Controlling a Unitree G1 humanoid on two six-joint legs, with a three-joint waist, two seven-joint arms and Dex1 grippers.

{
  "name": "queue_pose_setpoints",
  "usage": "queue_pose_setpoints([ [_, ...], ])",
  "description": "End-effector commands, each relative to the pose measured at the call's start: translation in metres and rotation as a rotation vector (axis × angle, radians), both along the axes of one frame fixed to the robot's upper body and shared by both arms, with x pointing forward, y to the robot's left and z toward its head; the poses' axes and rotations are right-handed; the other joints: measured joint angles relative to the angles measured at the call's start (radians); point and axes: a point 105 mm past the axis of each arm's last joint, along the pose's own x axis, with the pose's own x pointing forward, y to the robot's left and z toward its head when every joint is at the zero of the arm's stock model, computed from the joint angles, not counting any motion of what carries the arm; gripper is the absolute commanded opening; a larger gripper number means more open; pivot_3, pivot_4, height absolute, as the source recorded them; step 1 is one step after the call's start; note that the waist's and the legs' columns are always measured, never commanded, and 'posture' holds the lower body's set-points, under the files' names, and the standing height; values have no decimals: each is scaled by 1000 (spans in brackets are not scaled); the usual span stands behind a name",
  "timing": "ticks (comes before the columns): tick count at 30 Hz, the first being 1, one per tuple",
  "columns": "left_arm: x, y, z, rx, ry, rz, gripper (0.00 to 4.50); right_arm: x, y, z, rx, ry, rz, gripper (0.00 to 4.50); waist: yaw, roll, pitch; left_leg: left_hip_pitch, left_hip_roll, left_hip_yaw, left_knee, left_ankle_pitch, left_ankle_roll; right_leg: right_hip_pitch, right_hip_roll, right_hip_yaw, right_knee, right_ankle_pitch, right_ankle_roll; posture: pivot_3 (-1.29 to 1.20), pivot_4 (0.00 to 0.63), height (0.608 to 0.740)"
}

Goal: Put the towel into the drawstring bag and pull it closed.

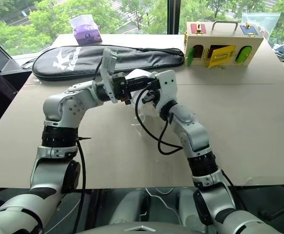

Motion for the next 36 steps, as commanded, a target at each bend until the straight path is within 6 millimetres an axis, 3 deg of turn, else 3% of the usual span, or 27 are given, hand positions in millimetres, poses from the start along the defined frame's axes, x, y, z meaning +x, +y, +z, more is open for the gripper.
queue_pose_setpoints([
  [1,4,7,15,-29,-48,25,0,-13,-10,23,3,-103,33,2057,0,0,0,0,0,0,0,0,0,0,0,0,0,0,0,0,150,740],
  [3,6,8,17,-36,-49,30,0,-17,-20,25,-13,-114,37,3212,0,0,0,0,0,0,0,0,0,0,0,0,0,0,0,0,150,740],
  [5,8,9,20,-44,-52,35,0,-25,-29,25,-29,-121,63,4002,0,0,0,0,0,0,0,0,0,0,0,0,0,0,0,0,150,740],
  [10,10,10,26,-64,-56,41,0,-49,-51,32,-16,-151,139,4002,2,0,0,0,0,0,0,0,0,0,0,0,0,0,0,0,150,740],
  [15,10,9,27,-63,-56,38,0,-54,-72,27,-47,-181,128,4002,1,0,0,0,0,0,0,0,0,0,0,0,0,0,0,0,150,740],
  [17,11,9,27,-60,-56,37,0,-46,-81,14,-120,-158,71,4002,1,0,0,0,0,0,0,0,0,0,0,0,0,0,0,0,150,740],
  [22,10,7,28,-62,-58,33,0,-21,-97,-42,-409,-79,-63,4002,3,-1,0,0,0,1,0,0,0,0,0,0,0,0,0,0,150,740],
  [27,11,7,29,-62,-59,38,0,3,-90,-65,-433,-41,-139,4002,-2,-1,0,0,0,1,0,0,0,0,1,1,0,0,0,0,150,740],
  [30,11,7,30,-60,-59,40,0,14,-80,-57,-332,-46,-160,4002,-1,-1,0,0,0,1,0,0,0,0,1,1,0,0,0,0,150,740],
  [36,11,7,29,-54,-58,44,0,19,-63,-50,-319,-95,-149,4002,5,-1,0,0,0,1,0,2,-4,0,0,0,0,0,0,0,150,740],
])
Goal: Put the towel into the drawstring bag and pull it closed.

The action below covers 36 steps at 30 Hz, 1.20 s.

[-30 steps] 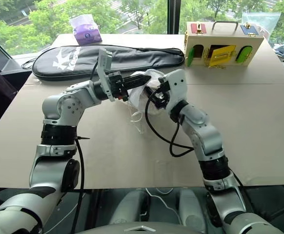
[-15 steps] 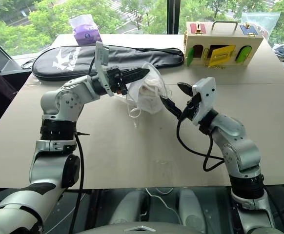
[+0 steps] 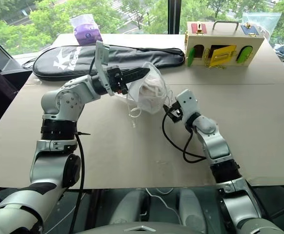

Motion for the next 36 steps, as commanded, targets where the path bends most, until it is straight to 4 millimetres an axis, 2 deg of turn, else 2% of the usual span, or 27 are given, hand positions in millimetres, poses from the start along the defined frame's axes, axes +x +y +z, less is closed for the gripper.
queue_pose_setpoints([
  [1,-2,0,19,-8,-66,-2,0,1,10,15,42,-67,9,4002,1,0,0,0,0,0,0,0,0,0,0,0,0,0,0,0,150,740],
  [4,-2,0,19,-8,-66,0,0,2,14,18,54,-81,9,4002,-2,0,0,0,0,0,0,0,0,0,0,0,0,0,0,0,150,740],
  [5,-2,0,19,-7,-67,1,0,3,13,20,71,-87,-3,3766,-2,0,0,0,0,0,0,0,0,0,0,0,0,0,0,0,150,740],
  [7,-2,1,17,-7,-65,4,0,4,9,23,91,-100,-31,3106,-3,0,0,0,0,0,0,0,0,0,0,0,0,0,0,0,150,740],
  [10,-1,2,16,-7,-62,8,0,4,4,24,106,-99,-55,1704,-3,0,0,0,0,0,0,0,0,0,0,0,0,0,0,0,150,740],
  [11,-1,1,15,-8,-61,9,0,4,0,24,105,-98,-65,1412,-3,0,0,0,0,0,0,0,0,0,0,0,0,0,0,0,150,740],
  [13,-1,1,14,-10,-58,11,0,4,-6,22,97,-95,-83,328,-3,0,0,0,0,0,0,0,0,0,0,0,0,0,0,0,150,740],
  [14,0,1,14,-11,-56,12,0,3,-10,22,88,-96,-92,74,-3,0,0,0,0,0,0,0,0,0,0,0,0,0,0,0,150,740],
  [17,0,1,12,-9,-67,17,0,3,-23,29,71,-114,-126,74,-2,0,0,0,0,0,0,0,0,0,0,0,0,0,0,0,150,740],
  [18,-5,1,13,-22,-74,-23,0,4,-27,35,74,-125,-138,74,-3,0,0,0,0,0,0,0,0,0,0,0,0,0,0,0,150,740],
  [20,-20,-2,11,5,-109,-113,558,5,-34,49,83,-154,-159,0,-5,0,0,0,0,0,0,0,0,0,0,1,0,0,0,0,150,740],
  [21,-15,-2,11,18,-126,-61,846,5,-35,56,87,-167,-164,0,-6,0,0,0,0,0,0,0,0,0,0,1,0,0,0,0,150,740],
  [23,1,5,7,56,-136,62,1731,5,-36,65,100,-179,-166,0,-3,0,0,0,0,0,0,0,0,0,0,0,0,0,0,0,150,740],
  [26,-9,18,16,26,-165,28,3117,5,-36,70,103,-179,-167,0,-5,0,0,0,0,0,0,0,1,0,0,1,1,0,0,0,150,740],
  [29,-22,41,34,-52,-175,7,3117,5,-37,70,104,-173,-172,0,-9,0,0,0,1,0,-1,0,1,0,1,1,1,0,0,0,150,740],
  [31,-28,55,35,-60,-155,9,3117,5,-37,69,104,-168,-173,0,-8,0,0,0,1,0,-1,0,1,-1,1,1,1,0,0,0,150,740],
  [33,-39,66,18,29,-120,-7,3117,5,-36,68,104,-161,-170,0,-6,0,0,0,1,0,-1,0,1,0,0,0,0,0,0,0,150,740],
  [35,-53,73,-10,166,-68,-41,3117,5,-35,67,105,-156,-165,0,-10,0,0,0,1,1,-1,0,1,0,0,1,0,0,0,0,150,740],
  [36,-60,76,-32,260,-32,-58,3117,6,-33,67,106,-151,-160,0,-9,0,0,2,1,3,-2,0,1,0,0,3,0,0,0,0,150,740],
])
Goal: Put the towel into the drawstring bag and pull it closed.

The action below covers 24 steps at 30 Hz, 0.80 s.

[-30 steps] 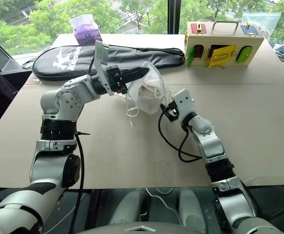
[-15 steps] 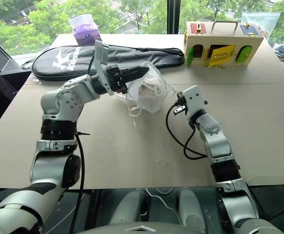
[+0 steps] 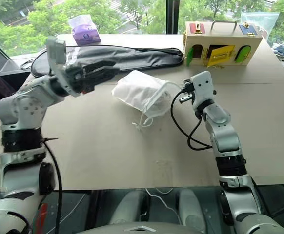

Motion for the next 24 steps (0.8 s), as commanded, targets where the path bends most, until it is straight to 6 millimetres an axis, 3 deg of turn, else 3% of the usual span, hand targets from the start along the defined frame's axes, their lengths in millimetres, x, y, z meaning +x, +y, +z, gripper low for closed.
queue_pose_setpoints([
  [1,-24,-1,-44,214,63,-87,3117,-2,3,17,14,-52,17,0,3,0,0,0,0,0,0,0,0,0,0,0,0,0,0,0,150,740],
  [4,-35,-3,-84,378,94,-112,3117,-2,7,16,16,-46,33,0,12,0,1,0,0,-1,0,-1,2,0,0,-1,0,0,0,0,150,740],
  [8,-23,-8,-104,425,70,-54,3117,-1,10,17,13,-48,46,0,25,-1,1,-1,0,-3,1,-1,3,0,-1,-3,0,0,-1,0,150,740],
  [11,-8,-14,-107,383,11,18,3117,-1,9,19,13,-51,41,0,30,-1,1,-1,0,-3,1,-1,3,0,-1,-3,1,0,-1,0,150,740],
  [24,2,-53,-126,387,-98,-49,3117,-3,6,19,7,-50,34,0,29,-1,1,-1,0,-2,1,-1,3,0,-1,-3,1,0,0,0,150,740],
])
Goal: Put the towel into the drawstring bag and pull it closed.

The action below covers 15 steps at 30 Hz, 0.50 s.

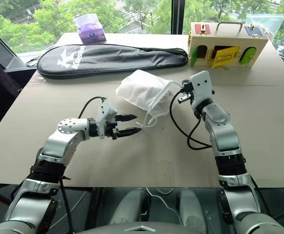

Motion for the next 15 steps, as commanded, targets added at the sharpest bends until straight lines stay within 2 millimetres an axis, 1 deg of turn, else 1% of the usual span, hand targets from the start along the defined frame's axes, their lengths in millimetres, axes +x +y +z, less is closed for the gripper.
queue_pose_setpoints([
  [1,5,-10,3,22,-52,-27,3117,-3,2,19,7,-64,9,0,0,0,0,0,0,0,0,0,0,0,0,0,0,0,0,0,150,740],
  [4,9,-15,2,21,-55,-35,3117,-3,2,19,5,-64,10,0,-2,0,0,0,0,0,0,0,0,0,0,0,0,0,0,0,150,740],
  [6,9,-16,0,31,-53,-54,3117,-3,2,19,5,-64,11,0,-4,0,0,0,0,0,0,0,0,0,1,0,0,0,0,0,150,740],
  [9,9,-15,-3,47,-54,-61,2326,-3,2,18,5,-63,12,0,-5,0,0,0,0,0,0,0,0,0,1,0,0,0,0,0,150,740],
  [11,8,-13,-5,49,-52,-59,1468,-3,2,18,7,-62,11,0,-4,0,0,0,0,0,0,0,0,0,1,0,0,0,0,0,150,740],
  [14,5,-9,-8,51,-57,-54,33,-4,2,18,11,-62,11,0,-4,0,0,0,0,0,0,0,0,0,1,0,0,0,0,0,150,740],
  [15,6,-8,-8,41,-65,-40,33,-4,2,18,11,-62,10,0,-4,0,0,0,0,0,0,0,0,0,1,0,0,0,0,0,150,740],
])
